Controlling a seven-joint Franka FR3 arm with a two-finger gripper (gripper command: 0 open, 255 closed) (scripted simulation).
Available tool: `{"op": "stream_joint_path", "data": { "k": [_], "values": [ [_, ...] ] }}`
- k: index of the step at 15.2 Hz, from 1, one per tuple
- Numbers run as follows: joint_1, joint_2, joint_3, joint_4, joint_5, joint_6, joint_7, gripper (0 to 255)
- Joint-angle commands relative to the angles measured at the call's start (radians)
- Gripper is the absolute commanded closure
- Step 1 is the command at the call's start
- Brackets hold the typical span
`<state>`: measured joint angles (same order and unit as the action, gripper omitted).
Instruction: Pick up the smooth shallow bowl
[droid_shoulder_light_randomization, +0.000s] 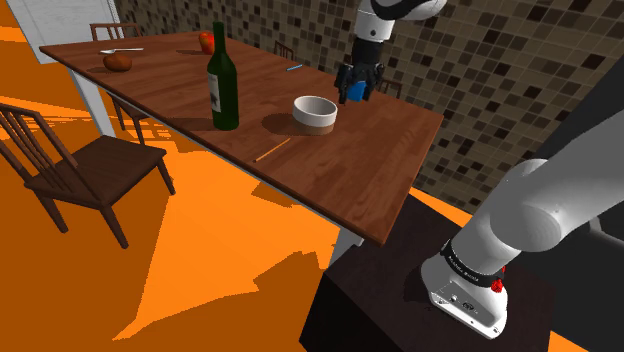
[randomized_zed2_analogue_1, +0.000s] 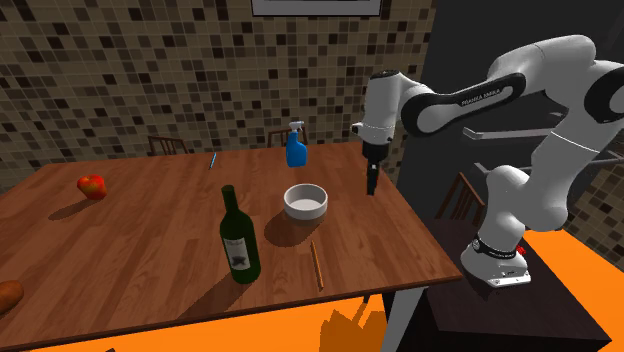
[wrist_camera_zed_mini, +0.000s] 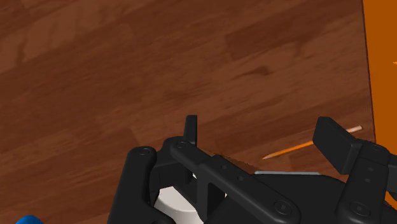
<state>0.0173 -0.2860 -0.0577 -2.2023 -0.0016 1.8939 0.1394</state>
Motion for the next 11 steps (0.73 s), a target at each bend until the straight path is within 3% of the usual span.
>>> {"op": "stream_joint_path", "data": {
  "k": [1,11],
  "values": [
    [0.001,0.075,-0.002,0.041,0.003,0.033,-0.002,0],
    [-0.007,0.477,-0.012,0.378,0.026,0.088,-0.023,0]
  ]
}}
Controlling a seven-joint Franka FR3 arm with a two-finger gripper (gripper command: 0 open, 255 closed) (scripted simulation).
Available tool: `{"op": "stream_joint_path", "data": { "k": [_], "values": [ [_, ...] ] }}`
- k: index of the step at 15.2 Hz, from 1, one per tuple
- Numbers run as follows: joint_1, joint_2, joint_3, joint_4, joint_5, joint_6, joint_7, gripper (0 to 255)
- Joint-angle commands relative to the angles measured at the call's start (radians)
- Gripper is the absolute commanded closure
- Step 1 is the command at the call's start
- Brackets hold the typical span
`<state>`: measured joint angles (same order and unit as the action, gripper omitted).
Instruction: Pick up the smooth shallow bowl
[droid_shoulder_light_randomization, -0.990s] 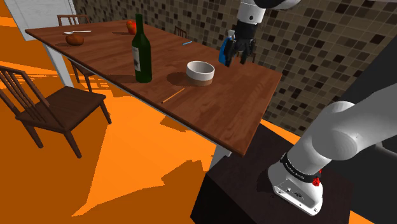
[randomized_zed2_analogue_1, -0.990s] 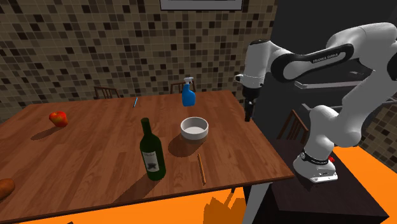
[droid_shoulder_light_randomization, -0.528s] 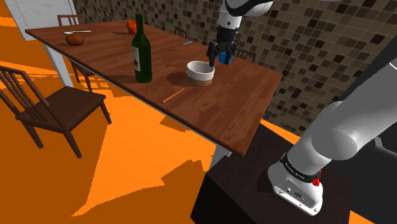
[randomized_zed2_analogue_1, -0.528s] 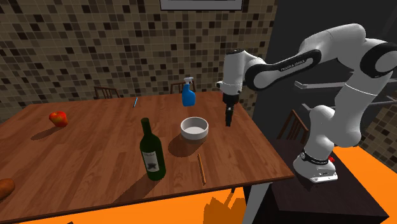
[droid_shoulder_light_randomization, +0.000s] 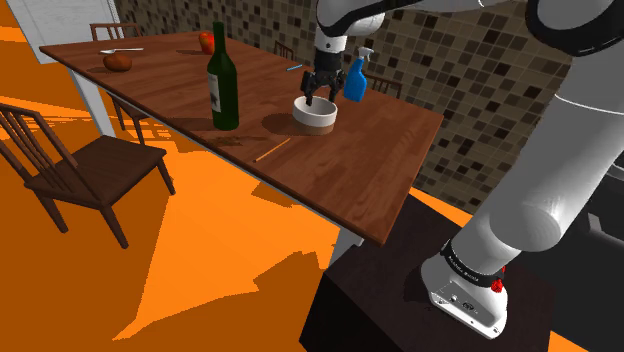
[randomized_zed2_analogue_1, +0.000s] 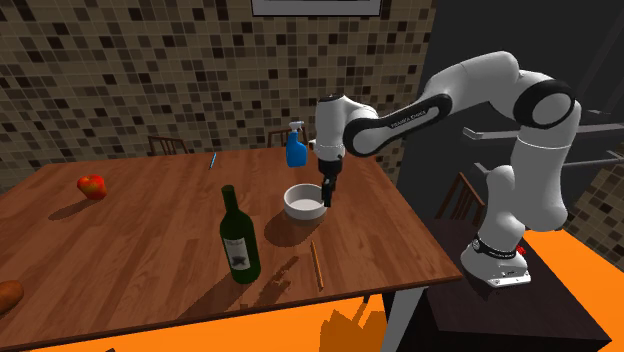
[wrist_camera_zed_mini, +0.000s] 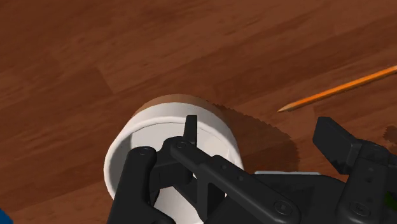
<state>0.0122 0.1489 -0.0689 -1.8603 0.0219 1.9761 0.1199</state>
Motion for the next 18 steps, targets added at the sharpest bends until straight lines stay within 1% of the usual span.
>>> {"op": "stream_joint_path", "data": {
  "k": [1,5,8,15,18],
  "values": [
    [-0.004,0.084,-0.001,0.078,0.005,0.004,-0.006,0],
    [-0.013,0.254,-0.001,0.267,0.016,-0.019,-0.011,0],
    [-0.021,0.392,0.000,0.437,0.022,-0.054,-0.013,0],
    [-0.021,0.422,0.001,0.389,0.025,0.024,-0.015,0],
    [-0.021,0.425,0.001,0.385,0.025,0.030,-0.016,0]
  ]
}}
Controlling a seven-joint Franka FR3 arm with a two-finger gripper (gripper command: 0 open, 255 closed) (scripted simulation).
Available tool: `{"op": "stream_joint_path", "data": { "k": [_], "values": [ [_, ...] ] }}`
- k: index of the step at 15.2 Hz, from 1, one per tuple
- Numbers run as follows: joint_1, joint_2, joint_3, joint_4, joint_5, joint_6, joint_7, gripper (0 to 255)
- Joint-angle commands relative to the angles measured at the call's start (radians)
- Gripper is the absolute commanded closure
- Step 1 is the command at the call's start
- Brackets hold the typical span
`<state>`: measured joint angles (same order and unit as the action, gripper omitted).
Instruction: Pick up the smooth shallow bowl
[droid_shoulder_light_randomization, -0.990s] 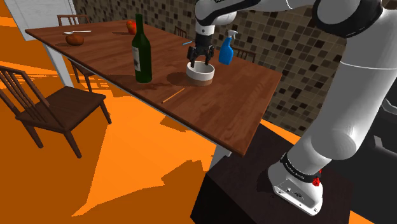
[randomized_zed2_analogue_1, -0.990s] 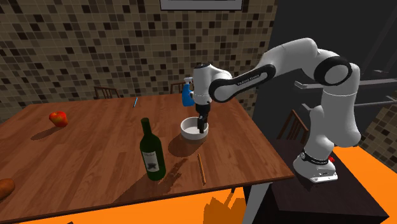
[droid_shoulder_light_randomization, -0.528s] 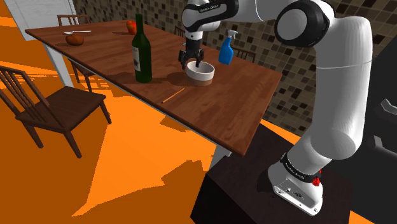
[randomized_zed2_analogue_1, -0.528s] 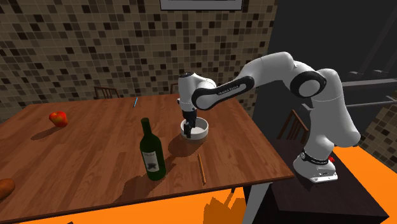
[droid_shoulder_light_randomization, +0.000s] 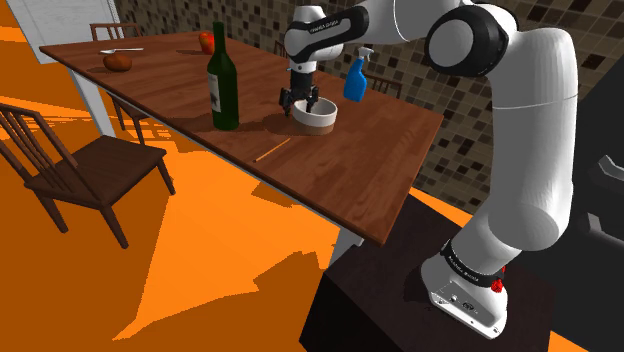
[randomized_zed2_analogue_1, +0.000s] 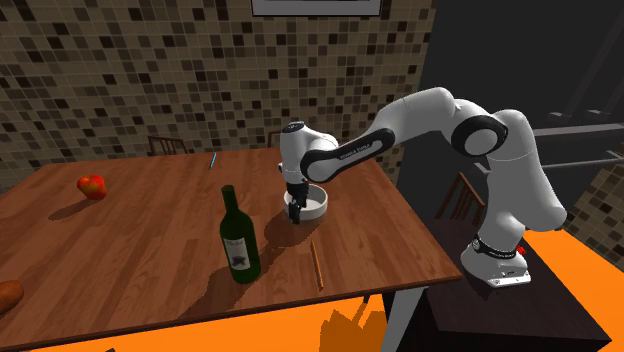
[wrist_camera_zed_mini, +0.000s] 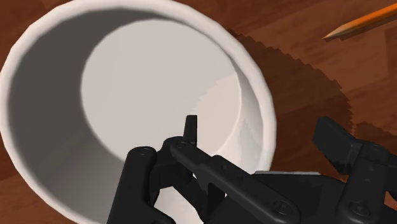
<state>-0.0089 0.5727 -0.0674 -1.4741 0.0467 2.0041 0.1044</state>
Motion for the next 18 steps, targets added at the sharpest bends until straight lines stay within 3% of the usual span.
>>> {"op": "stream_joint_path", "data": {
  "k": [1,10,18],
  "values": [
    [0.000,0.000,0.000,-0.002,0.000,0.002,0.000,255],
    [0.000,0.001,0.000,-0.001,0.000,0.002,0.000,255],
    [0.000,-0.033,-0.002,0.054,-0.003,-0.087,0.002,255]
  ]
}}
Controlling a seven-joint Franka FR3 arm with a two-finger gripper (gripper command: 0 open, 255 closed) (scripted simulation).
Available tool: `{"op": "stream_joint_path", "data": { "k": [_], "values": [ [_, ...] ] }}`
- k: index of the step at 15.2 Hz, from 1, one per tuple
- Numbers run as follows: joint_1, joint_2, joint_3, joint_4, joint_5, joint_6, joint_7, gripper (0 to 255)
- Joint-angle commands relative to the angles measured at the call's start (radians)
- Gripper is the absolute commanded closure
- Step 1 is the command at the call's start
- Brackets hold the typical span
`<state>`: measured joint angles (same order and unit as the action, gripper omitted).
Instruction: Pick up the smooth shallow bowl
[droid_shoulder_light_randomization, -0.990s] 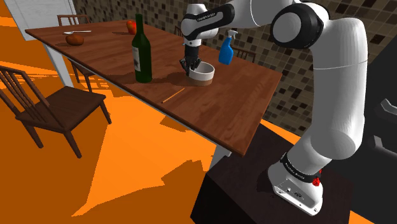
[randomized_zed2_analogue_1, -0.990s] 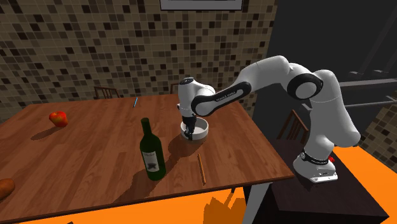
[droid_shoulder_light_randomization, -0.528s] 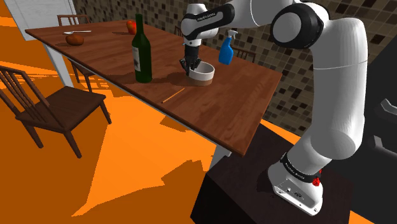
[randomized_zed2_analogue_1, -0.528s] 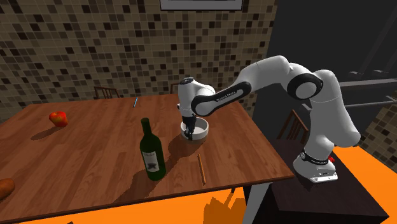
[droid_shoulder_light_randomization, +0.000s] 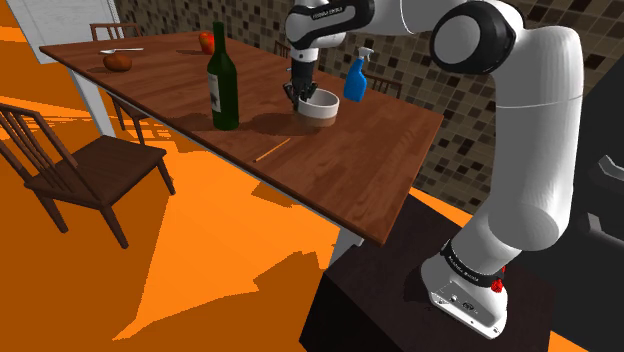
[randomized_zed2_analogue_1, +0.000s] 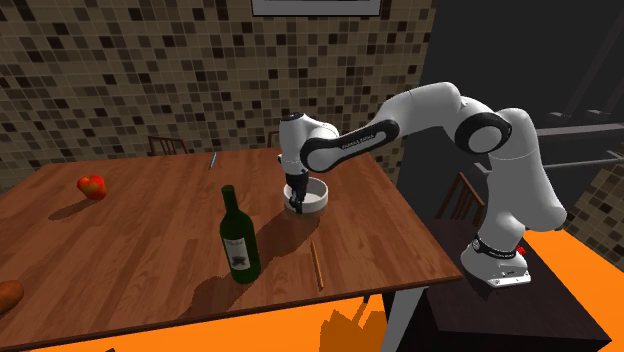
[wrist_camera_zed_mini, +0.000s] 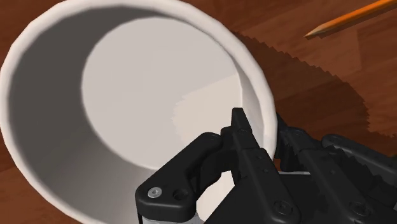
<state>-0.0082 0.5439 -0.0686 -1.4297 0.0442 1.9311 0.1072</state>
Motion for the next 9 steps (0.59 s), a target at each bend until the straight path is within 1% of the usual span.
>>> {"op": "stream_joint_path", "data": {
  "k": [1,7,9],
  "values": [
    [-0.001,-0.008,-0.001,0.018,-0.001,-0.026,0.000,255],
    [-0.001,-0.024,-0.002,0.075,-0.002,-0.098,0.001,255],
    [-0.001,-0.024,-0.002,0.076,-0.002,-0.099,0.001,255]
  ]
}}
